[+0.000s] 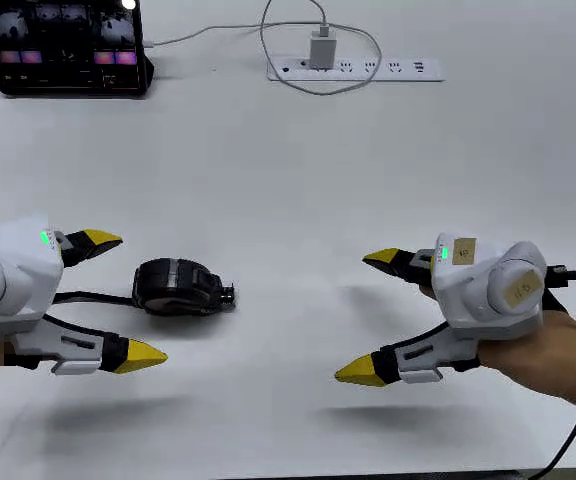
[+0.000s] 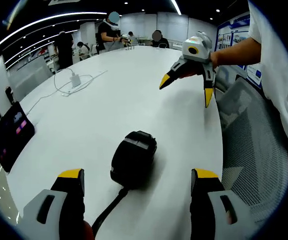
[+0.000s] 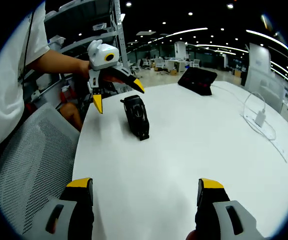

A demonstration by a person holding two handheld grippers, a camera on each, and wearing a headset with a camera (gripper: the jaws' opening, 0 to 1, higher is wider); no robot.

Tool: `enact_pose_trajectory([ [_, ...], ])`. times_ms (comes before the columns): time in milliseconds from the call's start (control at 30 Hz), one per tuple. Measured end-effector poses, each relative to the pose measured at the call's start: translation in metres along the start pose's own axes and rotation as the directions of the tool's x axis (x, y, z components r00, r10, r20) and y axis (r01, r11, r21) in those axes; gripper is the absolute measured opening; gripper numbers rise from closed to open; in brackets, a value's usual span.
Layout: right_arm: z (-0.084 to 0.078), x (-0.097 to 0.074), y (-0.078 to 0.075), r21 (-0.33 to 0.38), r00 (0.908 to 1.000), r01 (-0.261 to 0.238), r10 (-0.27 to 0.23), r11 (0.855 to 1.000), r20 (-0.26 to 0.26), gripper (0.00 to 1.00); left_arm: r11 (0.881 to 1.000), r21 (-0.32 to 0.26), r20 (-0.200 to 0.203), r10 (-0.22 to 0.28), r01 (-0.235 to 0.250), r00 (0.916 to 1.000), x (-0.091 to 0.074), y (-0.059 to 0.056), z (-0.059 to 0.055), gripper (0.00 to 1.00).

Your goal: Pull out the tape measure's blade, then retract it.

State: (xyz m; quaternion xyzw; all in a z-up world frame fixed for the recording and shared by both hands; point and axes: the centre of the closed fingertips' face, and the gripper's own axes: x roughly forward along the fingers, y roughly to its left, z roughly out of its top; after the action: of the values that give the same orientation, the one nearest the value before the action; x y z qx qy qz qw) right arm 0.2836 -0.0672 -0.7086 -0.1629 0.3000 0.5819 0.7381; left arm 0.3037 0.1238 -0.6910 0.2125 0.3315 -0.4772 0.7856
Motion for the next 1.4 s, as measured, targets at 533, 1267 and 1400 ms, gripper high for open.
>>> enact_pose_trajectory([
  [533,0.010,0.018,-0.002,-0.044,0.9992,-0.038,0.038,0.998,-0.011,0.81,0.994,0.098,-0.081,-0.033,0.041,0.9962,0.014,0.009,-0.002,0.72],
  [1267,0.018,0.034,0.001,-0.094,0.9967,-0.078,0.076,0.993,-0.028,0.79,0.974,0.188,-0.222,-0.086,0.129,0.9713,0.030,0.010,-0.013,0.55],
  [1400,0.018,0.035,0.001,-0.095,0.9964,-0.082,0.080,0.992,-0.027,0.78,0.967,0.208,-0.242,-0.094,0.147,0.9656,0.033,0.008,-0.014,0.52],
])
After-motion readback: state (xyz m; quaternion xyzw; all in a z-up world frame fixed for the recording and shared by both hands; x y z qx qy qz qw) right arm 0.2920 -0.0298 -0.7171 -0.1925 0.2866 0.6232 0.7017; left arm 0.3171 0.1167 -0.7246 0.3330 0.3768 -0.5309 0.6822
